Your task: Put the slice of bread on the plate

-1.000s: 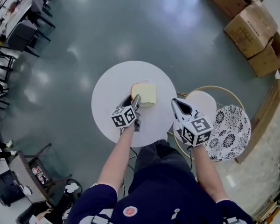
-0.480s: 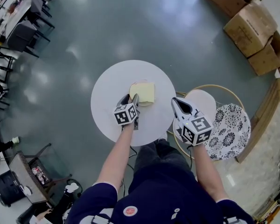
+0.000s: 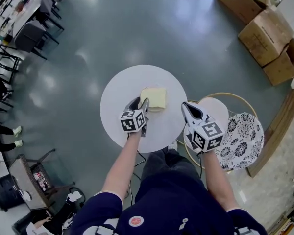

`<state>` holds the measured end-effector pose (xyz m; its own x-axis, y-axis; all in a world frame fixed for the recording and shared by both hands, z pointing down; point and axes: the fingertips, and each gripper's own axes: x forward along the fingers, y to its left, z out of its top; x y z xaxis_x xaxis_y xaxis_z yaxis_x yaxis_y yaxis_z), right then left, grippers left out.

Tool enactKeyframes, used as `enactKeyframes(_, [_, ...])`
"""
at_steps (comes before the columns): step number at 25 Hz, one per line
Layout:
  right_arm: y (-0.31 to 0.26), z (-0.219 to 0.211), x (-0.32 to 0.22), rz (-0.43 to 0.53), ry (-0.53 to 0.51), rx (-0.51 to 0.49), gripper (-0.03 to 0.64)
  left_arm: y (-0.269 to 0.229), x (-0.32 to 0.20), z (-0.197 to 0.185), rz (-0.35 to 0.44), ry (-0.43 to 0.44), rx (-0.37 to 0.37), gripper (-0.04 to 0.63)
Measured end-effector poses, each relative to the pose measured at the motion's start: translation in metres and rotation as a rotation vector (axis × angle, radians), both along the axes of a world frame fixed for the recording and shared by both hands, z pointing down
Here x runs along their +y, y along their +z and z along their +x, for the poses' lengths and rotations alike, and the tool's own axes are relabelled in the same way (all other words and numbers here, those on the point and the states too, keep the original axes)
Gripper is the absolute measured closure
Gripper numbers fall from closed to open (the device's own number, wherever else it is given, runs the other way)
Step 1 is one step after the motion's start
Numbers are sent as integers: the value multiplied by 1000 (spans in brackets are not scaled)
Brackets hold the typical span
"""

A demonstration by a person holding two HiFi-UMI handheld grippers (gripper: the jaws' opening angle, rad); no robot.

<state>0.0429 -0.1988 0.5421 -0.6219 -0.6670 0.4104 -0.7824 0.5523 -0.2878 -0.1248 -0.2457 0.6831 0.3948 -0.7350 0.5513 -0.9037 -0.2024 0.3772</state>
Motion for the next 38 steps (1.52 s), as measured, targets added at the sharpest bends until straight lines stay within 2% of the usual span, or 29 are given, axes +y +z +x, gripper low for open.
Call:
enactKeyframes(5, [-11, -9, -1, 24, -22, -23, 612, -51, 8, 16, 116, 81, 73, 417])
enactKeyframes(16, [-59, -35, -4, 105, -103, -98, 612, -160, 42, 32, 313, 177, 95, 587])
enactKeyframes(28, [-113, -53, 8, 198, -167, -174, 612, -253, 71, 47, 470, 243, 188, 589])
enactKeyframes(38, [-140, -58, 16, 241, -197, -211, 612, -285, 84, 53, 522, 264, 226, 589])
